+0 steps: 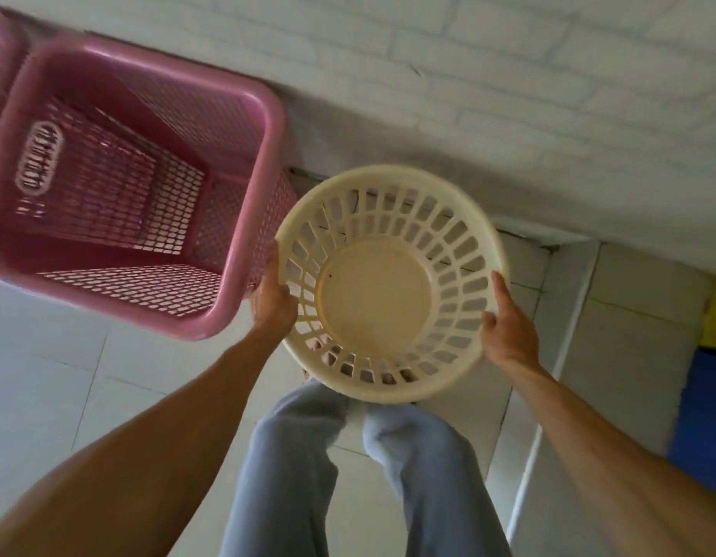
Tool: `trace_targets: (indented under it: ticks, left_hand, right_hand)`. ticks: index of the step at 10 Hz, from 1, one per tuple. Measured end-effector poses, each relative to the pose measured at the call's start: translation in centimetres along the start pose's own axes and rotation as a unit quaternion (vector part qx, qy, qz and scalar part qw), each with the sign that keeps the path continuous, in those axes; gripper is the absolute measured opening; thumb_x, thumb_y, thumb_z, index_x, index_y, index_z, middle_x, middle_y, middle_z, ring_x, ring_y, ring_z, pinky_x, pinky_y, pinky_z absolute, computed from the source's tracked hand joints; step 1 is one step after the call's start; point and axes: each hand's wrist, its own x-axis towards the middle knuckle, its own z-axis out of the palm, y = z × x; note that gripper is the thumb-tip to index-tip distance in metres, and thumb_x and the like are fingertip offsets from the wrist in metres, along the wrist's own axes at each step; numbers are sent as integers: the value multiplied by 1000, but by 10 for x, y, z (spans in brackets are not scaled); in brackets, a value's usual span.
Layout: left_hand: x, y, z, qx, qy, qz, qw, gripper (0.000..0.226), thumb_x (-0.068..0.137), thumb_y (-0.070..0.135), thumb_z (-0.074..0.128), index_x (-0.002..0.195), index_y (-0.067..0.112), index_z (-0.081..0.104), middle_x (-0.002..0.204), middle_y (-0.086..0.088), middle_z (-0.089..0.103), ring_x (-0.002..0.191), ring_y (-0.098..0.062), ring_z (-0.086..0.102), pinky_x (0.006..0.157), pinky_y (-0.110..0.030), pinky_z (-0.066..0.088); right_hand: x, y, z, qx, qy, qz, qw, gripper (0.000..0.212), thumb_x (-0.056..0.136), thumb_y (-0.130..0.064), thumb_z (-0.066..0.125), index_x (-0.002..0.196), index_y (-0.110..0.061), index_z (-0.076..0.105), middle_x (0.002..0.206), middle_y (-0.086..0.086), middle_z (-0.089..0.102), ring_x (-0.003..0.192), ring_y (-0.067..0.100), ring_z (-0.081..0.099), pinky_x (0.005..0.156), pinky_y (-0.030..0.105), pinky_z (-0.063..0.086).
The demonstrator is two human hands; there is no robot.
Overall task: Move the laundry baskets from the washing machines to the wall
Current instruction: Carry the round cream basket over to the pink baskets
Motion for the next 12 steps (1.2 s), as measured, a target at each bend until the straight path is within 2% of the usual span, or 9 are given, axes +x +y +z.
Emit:
trace_targets:
  ticks: [2, 3, 4, 5, 7, 8, 10, 11, 12]
  left_hand:
    - [51, -47, 32, -1, 72, 12, 997, 71, 95, 1, 42, 155, 27, 13, 152, -12, 39, 97, 11, 45, 78, 9, 32]
    - [59, -60, 38, -49, 88, 51, 994, 73, 91, -12, 41, 154, 17, 19, 146, -14, 47, 100, -18, 65, 81, -27, 58]
    - [68, -64, 41, -18, 109, 59, 992, 72, 93, -10, 42, 155, 17, 17, 145, -14, 48, 104, -36, 66, 75, -47, 60]
    - [74, -69, 49, -19, 109, 75, 991, 73, 91, -12, 41, 154, 12, 16, 149, -13, 44, 118, -31, 61, 83, -41, 58]
    - [76, -59, 39, 18, 12, -4, 1000, 94, 85, -14, 49, 155, 28, 2, 149, -6, 42, 98, -27, 64, 60, -35, 55]
    - [64, -40, 16, 12, -51, -119, 992, 83, 85, -7, 52, 151, 36, 25, 144, -4, 46, 83, -16, 62, 51, -26, 55]
    - [-28, 10, -38, -8, -159, -125, 979, 55, 90, 4, 57, 140, 27, 48, 134, -10, 55, 87, -19, 64, 56, -21, 51]
    - [-89, 36, -68, 3, -188, -131, 973, 50, 89, 7, 54, 134, 28, 55, 132, -12, 59, 97, -29, 66, 69, -34, 57]
    - [-144, 60, -99, -23, -196, -127, 972, 51, 85, 4, 53, 131, 25, 58, 128, -13, 60, 88, -23, 61, 72, -34, 57]
  right_hand:
    - [59, -13, 45, -24, 9, -55, 998, 70, 107, -25, 46, 163, -40, 7, 134, 14, 60, 111, 31, 64, 78, 35, 45]
    - [76, -20, 62, -37, 16, -71, 997, 71, 106, -24, 49, 163, -39, 8, 137, 10, 58, 112, 27, 63, 79, 36, 46]
    - [88, -26, 75, -46, 34, -68, 996, 72, 106, -22, 49, 162, -39, 9, 136, 9, 58, 113, 26, 62, 84, 40, 49]
    - [95, -25, 83, -42, 48, -72, 995, 74, 105, -22, 50, 161, -42, 7, 133, 10, 57, 102, 20, 60, 78, 37, 48]
    - [89, -35, 75, -73, 17, -56, 996, 79, 102, -22, 55, 162, -40, 5, 139, 13, 50, 108, 28, 64, 82, 43, 58]
    - [68, -56, 58, -96, 2, -19, 995, 78, 96, -28, 66, 160, -25, 22, 146, 13, 45, 123, 32, 57, 95, 48, 51]
    - [-24, -83, 11, -118, -15, 21, 993, 47, 94, -24, 67, 138, -15, 51, 141, 10, 49, 126, 31, 50, 99, 45, 42]
    - [-85, -90, -20, -141, -8, -23, 990, 42, 95, -23, 63, 135, -16, 54, 138, 8, 52, 129, 31, 47, 99, 47, 41]
    - [-140, -96, -48, -165, -3, -91, 982, 39, 95, -20, 60, 133, -15, 55, 139, 8, 53, 130, 30, 46, 102, 48, 41]
